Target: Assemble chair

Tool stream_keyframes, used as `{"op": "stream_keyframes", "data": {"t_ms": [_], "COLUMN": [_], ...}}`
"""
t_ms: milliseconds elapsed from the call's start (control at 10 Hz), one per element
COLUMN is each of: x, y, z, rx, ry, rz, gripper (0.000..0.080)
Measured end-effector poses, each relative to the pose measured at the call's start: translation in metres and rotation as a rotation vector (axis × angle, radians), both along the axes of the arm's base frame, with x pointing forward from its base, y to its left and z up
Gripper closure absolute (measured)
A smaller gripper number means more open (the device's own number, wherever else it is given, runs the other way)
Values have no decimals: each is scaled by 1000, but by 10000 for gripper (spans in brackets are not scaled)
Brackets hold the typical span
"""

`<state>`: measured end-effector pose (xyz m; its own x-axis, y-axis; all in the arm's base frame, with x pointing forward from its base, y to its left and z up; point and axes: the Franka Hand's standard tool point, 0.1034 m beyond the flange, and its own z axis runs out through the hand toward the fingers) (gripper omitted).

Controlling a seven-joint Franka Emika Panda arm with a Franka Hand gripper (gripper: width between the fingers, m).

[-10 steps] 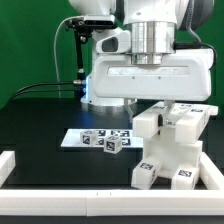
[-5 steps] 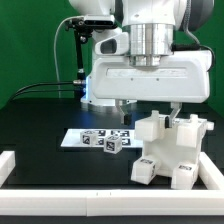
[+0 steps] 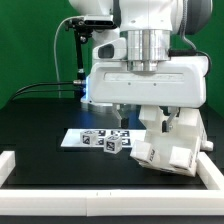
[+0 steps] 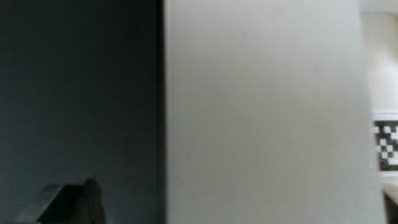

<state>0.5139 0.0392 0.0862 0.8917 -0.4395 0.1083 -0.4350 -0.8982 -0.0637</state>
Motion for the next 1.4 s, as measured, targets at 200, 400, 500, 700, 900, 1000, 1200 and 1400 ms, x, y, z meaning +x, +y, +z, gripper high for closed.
{"op": "stream_keyframes", "data": {"t_ms": [200,400,500,700,900,1000,1200,1400], "x": [0,-4,-8,-21,-16,-8,8,21], "y": [2,16,22,49,45,43,42,44], "z": [26,61,75,74,58,52,42,25], "rx": [23,57,70,76,61,53,42,25], "ry": [13,25,21,18,19,23,12,-10], "rz": [0,2,3,-43,-21,-20,-19,-13], "gripper": [151,151,151,151,151,151,151,151]}}
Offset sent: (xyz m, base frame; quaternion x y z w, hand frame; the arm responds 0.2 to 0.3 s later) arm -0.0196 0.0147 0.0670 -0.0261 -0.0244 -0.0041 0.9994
